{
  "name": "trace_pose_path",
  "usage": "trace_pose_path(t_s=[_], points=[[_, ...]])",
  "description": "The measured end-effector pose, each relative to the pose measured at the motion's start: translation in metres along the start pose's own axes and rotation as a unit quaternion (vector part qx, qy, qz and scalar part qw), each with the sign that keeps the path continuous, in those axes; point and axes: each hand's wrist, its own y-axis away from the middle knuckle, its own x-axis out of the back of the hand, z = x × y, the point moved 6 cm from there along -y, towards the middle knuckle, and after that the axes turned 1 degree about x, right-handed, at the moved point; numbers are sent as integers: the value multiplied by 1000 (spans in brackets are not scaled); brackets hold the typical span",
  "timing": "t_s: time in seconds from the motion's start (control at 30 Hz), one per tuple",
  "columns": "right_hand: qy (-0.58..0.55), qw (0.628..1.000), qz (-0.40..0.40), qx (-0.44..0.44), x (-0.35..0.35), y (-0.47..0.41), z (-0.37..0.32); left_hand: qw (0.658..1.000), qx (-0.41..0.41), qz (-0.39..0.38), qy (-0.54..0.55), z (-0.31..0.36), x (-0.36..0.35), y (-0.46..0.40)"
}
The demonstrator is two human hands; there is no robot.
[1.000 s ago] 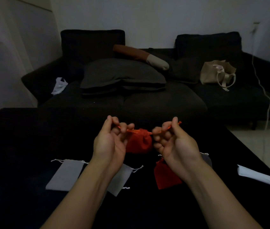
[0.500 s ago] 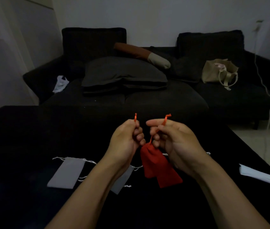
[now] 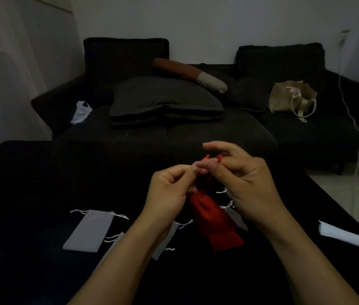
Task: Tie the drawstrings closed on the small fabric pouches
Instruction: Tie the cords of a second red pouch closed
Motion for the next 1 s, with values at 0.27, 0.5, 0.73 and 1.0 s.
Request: trace_pose_path(t_s=[0.27, 0.5, 0.73, 1.0], points=[[48, 997, 34, -50, 0, 4, 20, 977, 126, -114, 125, -5, -30, 11], [-70, 979, -35, -189, -2, 10, 35, 985, 82, -145, -52, -9, -27, 14], [-103, 966, -10, -237, 8, 10, 40, 991, 111, -73, 2, -13, -16, 4], [-155, 925, -56, -343, -10, 20, 43, 975, 186, 8, 120, -32, 5, 1]])
